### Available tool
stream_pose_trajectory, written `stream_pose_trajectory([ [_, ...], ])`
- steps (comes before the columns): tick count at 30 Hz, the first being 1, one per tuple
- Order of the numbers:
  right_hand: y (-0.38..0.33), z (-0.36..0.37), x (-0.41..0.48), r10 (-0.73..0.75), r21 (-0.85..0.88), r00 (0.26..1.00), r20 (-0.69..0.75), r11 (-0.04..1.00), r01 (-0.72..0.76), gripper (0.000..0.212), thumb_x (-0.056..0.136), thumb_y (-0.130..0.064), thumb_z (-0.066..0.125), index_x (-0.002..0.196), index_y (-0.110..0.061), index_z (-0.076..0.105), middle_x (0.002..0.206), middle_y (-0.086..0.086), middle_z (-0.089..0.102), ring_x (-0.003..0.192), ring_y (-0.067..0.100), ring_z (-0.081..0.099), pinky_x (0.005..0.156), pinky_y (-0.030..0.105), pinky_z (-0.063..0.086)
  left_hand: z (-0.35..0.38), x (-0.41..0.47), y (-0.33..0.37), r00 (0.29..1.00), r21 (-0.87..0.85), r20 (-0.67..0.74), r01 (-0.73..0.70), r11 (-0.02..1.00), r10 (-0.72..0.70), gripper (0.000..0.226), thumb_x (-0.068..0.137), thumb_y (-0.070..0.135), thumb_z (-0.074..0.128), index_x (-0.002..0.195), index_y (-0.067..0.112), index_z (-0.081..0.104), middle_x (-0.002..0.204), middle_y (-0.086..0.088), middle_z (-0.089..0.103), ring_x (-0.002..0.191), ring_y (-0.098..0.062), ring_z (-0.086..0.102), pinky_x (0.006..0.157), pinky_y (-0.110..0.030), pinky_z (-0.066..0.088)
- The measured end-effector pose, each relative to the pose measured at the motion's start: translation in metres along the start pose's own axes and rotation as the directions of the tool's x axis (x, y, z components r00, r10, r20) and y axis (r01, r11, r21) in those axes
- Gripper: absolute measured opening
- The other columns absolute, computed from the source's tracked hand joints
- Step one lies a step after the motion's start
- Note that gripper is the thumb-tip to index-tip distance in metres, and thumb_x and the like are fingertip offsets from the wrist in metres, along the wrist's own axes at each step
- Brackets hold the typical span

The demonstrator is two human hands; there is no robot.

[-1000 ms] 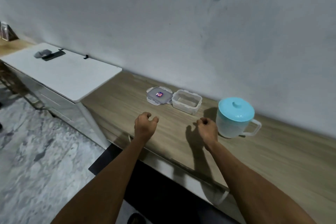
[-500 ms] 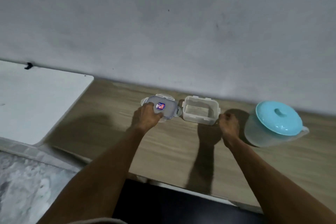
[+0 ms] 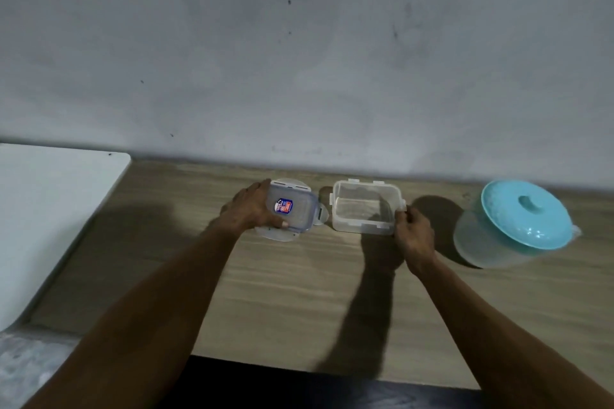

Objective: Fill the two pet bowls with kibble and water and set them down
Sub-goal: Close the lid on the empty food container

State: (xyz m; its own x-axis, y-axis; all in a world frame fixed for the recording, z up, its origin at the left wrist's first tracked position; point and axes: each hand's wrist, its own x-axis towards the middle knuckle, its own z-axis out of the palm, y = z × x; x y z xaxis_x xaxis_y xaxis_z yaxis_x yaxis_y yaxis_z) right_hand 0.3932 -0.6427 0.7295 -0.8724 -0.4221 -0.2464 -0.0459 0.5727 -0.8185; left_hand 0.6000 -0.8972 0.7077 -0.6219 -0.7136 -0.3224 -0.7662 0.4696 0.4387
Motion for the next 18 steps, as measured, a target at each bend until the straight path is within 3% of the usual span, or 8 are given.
stream_pose_trajectory([
  [3, 0.001, 0.002, -0.003, 0.021, 0.0, 1.0, -0.016, 1.0, -0.021, 0.032, 0.103, -0.026, 0.045, 0.124, -0.007, 0.061, 0.12, 0.02, 0.065, 0.113, 0.037, 0.06, 0.1, 0.054, 0.048, -0.005, -0.007, 0.015, 1.0, 0.097, -0.01, 0.002, 0.995, -0.001, 0.128, 0.034, 0.07, 0.083, 0.142, 0.028, 0.03, 0.138, -0.005, 0.047, 0.124, -0.029, 0.048, 0.096, -0.051, 0.048],
  [7, -0.001, 0.0, -0.005, -0.003, -0.009, 1.0, -0.028, 1.0, 0.002, 0.033, 0.103, -0.021, 0.044, 0.125, -0.004, 0.06, 0.119, 0.02, 0.065, 0.113, 0.038, 0.059, 0.097, 0.044, 0.046, -0.009, -0.006, 0.021, 0.995, 0.1, -0.098, 0.04, 0.994, -0.031, 0.116, 0.048, 0.053, 0.089, 0.142, 0.019, 0.032, 0.132, -0.014, 0.04, 0.122, -0.036, 0.044, 0.099, -0.052, 0.045],
  [10, 0.0, 0.001, -0.005, -0.002, -0.002, 1.0, -0.018, 1.0, 0.002, 0.032, 0.103, -0.023, 0.044, 0.123, -0.006, 0.061, 0.118, 0.02, 0.065, 0.112, 0.038, 0.06, 0.1, 0.05, 0.048, -0.013, -0.004, 0.013, 0.989, 0.026, -0.129, 0.073, 0.997, -0.069, 0.088, 0.058, 0.047, 0.086, 0.129, 0.011, 0.048, 0.124, -0.017, 0.043, 0.115, -0.037, 0.048, 0.095, -0.05, 0.047],
  [15, -0.004, -0.001, -0.007, 0.025, 0.01, 1.0, -0.012, 1.0, -0.025, 0.032, 0.103, -0.023, 0.044, 0.124, -0.006, 0.061, 0.12, 0.019, 0.064, 0.114, 0.037, 0.059, 0.101, 0.051, 0.048, -0.023, -0.01, 0.005, 0.964, -0.231, -0.25, 0.031, 0.972, -0.09, 0.025, 0.076, 0.028, 0.072, 0.096, 0.012, 0.072, 0.097, -0.012, 0.072, 0.091, -0.03, 0.068, 0.081, -0.042, 0.055],
  [18, -0.004, -0.002, -0.008, 0.01, 0.016, 1.0, -0.016, 1.0, -0.01, 0.034, 0.103, -0.024, 0.043, 0.124, -0.004, 0.061, 0.121, 0.022, 0.064, 0.114, 0.039, 0.059, 0.1, 0.049, 0.048, -0.035, -0.015, 0.009, 0.951, -0.393, -0.27, 0.035, 0.919, -0.151, 0.015, 0.083, 0.017, 0.07, 0.091, 0.005, 0.072, 0.089, -0.017, 0.072, 0.083, -0.032, 0.069, 0.077, -0.043, 0.057],
])
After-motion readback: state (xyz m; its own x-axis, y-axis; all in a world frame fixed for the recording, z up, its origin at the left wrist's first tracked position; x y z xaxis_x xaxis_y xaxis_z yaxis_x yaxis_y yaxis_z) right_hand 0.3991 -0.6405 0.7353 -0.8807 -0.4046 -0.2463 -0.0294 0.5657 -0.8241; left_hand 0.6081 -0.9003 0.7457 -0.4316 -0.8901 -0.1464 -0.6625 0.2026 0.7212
